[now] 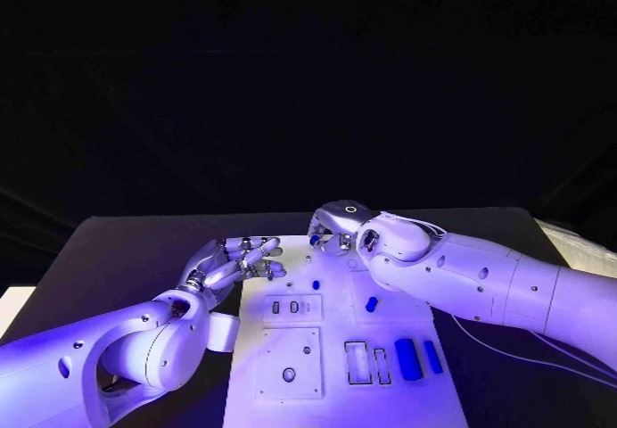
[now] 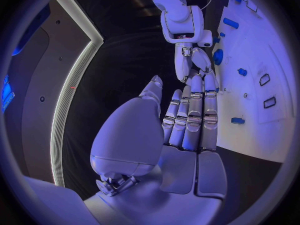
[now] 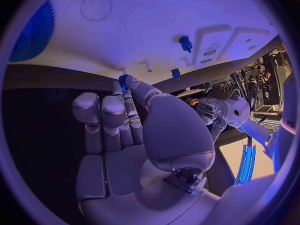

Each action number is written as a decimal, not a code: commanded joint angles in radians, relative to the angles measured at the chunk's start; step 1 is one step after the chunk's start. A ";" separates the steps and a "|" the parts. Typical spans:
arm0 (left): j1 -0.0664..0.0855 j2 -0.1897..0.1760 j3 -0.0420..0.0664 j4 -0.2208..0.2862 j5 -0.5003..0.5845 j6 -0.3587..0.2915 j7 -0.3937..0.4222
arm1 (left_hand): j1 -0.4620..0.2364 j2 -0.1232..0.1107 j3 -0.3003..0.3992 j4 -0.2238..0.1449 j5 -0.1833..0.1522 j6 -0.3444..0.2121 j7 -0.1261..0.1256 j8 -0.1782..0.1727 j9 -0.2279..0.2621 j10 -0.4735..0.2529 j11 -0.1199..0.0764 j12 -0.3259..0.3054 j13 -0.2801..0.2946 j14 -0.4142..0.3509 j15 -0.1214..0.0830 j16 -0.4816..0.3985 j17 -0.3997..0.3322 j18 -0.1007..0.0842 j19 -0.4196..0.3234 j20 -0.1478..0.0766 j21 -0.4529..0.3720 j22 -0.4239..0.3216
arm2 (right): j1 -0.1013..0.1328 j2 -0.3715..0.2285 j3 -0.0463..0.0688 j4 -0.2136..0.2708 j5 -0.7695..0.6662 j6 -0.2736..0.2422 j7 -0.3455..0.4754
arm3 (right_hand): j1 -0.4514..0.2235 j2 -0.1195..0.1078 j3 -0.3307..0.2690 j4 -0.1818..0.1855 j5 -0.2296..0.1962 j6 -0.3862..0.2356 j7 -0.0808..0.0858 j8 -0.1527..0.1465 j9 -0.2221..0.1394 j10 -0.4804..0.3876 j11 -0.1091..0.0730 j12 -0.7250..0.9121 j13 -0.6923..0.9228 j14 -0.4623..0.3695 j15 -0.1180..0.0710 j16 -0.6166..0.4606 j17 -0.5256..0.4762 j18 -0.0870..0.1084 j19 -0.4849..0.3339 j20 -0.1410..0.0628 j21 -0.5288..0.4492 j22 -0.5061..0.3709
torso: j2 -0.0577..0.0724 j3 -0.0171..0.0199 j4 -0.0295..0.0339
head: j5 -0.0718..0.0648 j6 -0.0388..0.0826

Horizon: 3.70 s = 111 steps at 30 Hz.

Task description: Assemble the parts on the task board

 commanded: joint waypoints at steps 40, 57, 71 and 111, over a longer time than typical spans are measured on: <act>0.004 -0.014 0.001 0.005 -0.005 0.012 -0.001 | 0.004 0.008 0.001 -0.008 -0.003 -0.001 0.007 -0.009 -0.001 -0.002 0.005 -0.005 -0.001 0.000 0.006 -0.008 0.004 0.009 0.006 0.004 0.004 0.001 | 0.001 -0.197 0.003 0.194 0.078 -0.050 -0.055 | -0.017 -0.096 -0.035 0.085 0.008 -0.130 0.032 0.011 -0.010 -0.118 0.027 0.043 0.005 -0.011 0.032 -0.021 -0.059 -0.006 -0.055 0.034 -0.025 -0.063 | -0.001 0.0025 -0.0127 | 0.003 0.004; 0.004 -0.009 0.001 -0.016 -0.005 0.024 -0.004 | 0.005 0.009 0.001 -0.009 -0.002 0.002 0.006 -0.009 -0.001 0.000 0.004 -0.006 0.000 0.001 0.005 -0.008 0.007 0.010 0.006 0.004 0.004 0.001 | 0.014 -0.335 0.015 0.214 0.293 0.133 -0.182 | 0.043 -0.122 -0.391 0.293 0.109 -0.219 0.005 0.006 -0.012 0.134 -0.031 0.702 0.707 0.056 -0.011 0.346 0.453 -0.073 0.157 -0.005 0.180 0.305 | -0.006 0.0085 -0.0275 | 0.002 0.004; 0.004 -0.005 0.001 -0.028 -0.005 0.029 -0.008 | 0.005 0.010 0.000 -0.010 -0.003 0.003 0.005 -0.009 0.000 0.001 0.003 -0.006 0.000 0.002 0.005 -0.008 0.008 0.010 0.007 0.004 0.004 0.001 | 0.012 -0.291 0.014 0.185 0.301 0.130 -0.186 | 0.076 -0.093 -0.426 0.333 0.133 -0.195 0.006 0.009 -0.011 0.176 -0.026 1.008 1.043 0.069 -0.005 0.400 0.552 -0.085 0.191 0.001 0.213 0.374 | -0.005 0.0072 -0.0265 | 0.002 0.002; 0.004 -0.002 0.001 -0.034 -0.005 0.059 -0.017 | 0.005 0.009 -0.001 -0.011 -0.003 0.003 0.005 -0.009 0.000 0.002 0.003 -0.007 0.000 0.002 0.005 -0.009 0.010 0.010 0.007 0.004 0.005 0.002 | 0.000 -0.234 0.010 0.139 0.169 0.117 -0.200 | 0.163 -0.018 -0.357 0.277 0.071 -0.063 -0.022 0.052 0.002 0.228 -0.050 1.191 1.236 0.078 -0.022 0.430 0.613 -0.096 0.224 -0.011 0.240 0.435 | -0.005 0.0082 -0.0256 | -0.001 -0.014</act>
